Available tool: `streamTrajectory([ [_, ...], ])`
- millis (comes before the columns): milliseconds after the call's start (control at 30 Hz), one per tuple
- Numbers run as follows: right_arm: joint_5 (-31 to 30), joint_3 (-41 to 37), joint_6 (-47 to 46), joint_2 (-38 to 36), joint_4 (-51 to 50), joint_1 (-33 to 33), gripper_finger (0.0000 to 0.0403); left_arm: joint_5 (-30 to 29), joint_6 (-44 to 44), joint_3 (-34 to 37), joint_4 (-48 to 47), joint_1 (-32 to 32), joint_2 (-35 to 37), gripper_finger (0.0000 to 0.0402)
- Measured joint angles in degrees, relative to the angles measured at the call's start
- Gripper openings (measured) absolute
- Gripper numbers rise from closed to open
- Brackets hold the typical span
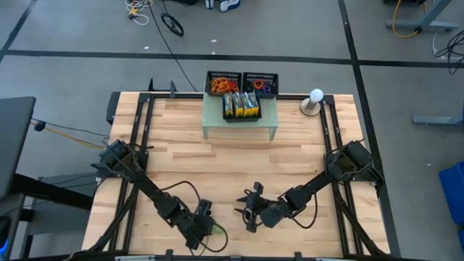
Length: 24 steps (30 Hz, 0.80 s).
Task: Pick & Place Office Desk Supplies
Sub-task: Put the green spiral keychain the top right black bin
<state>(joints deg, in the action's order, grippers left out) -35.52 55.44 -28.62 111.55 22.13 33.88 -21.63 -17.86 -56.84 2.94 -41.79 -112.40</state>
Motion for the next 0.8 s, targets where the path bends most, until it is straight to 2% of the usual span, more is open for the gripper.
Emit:
streamTrajectory([
  [67,0.0,0.0,0.0,0.0,0.0,0.0,0.0172,1.7,-0.6,0.0,0.0,0.5,0.0,0.0199],
  [233,0.0,0.0,0.0,0.0,0.0,0.0,0.0172,3.1,0.2,0.0,0.0,0.6,0.0,0.0062],
  [300,0.0,0.0,0.0,0.0,0.0,0.0,0.0172,2.1,-0.7,0.0,0.1,0.5,0.0,0.0027],
  [533,-2.9,0.0,-0.5,0.0,0.0,0.4,0.0172,-9.5,-2.4,0.2,-0.8,0.3,-0.2,0.0027],
  [667,-0.5,0.0,-3.9,0.0,1.2,0.4,0.0186,-25.2,-6.3,0.2,-0.5,0.2,-0.3,0.0026],
  [800,-0.2,0.0,-11.8,0.1,1.3,0.3,0.0224,-34.1,-7.5,0.2,-0.4,-0.3,-0.3,0.0027],
])
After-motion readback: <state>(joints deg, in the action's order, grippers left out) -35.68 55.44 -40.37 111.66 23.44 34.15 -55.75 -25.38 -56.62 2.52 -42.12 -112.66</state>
